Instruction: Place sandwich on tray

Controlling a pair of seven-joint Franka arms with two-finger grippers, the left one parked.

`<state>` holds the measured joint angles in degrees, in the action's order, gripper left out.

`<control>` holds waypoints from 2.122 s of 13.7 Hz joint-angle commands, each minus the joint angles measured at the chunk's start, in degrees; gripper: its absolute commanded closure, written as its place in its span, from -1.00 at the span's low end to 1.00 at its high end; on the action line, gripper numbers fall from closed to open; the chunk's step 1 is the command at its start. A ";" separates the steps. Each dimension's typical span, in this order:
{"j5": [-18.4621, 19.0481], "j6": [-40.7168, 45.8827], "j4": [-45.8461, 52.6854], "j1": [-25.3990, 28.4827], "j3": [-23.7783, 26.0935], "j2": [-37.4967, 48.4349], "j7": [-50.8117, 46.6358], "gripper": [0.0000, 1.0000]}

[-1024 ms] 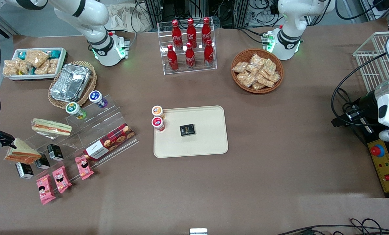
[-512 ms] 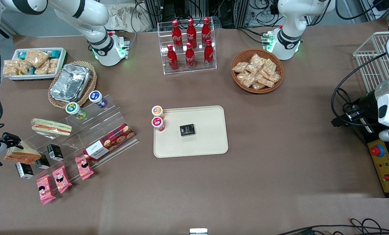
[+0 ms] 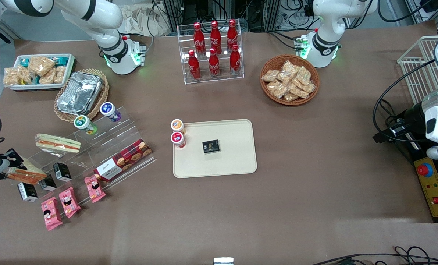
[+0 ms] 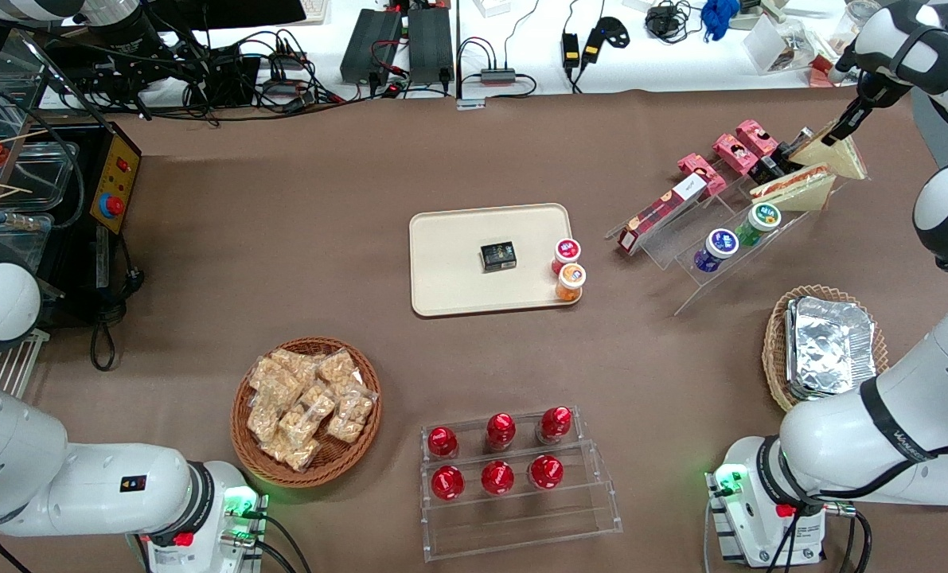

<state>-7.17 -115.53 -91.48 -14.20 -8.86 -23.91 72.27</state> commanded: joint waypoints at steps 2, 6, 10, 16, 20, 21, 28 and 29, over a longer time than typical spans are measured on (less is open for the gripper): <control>-0.65 8.46 5.86 -0.74 -0.01 0.79 0.95 1.00; -0.74 13.39 12.01 0.48 0.86 2.02 1.12 1.00; -0.91 14.89 12.55 6.80 1.83 7.81 0.60 1.00; -0.65 21.22 12.46 17.52 6.66 10.37 -16.33 1.00; -0.56 20.70 12.03 28.59 7.55 9.94 -31.80 1.00; -0.48 20.35 11.94 31.31 7.55 9.24 -35.23 1.00; 1.53 4.30 11.85 44.33 7.55 0.11 -43.53 1.00; 4.07 0.87 11.67 46.61 7.55 -1.30 -43.44 1.00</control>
<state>-6.19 -109.80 -80.14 29.61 -0.94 -22.90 29.23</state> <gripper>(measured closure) 0.815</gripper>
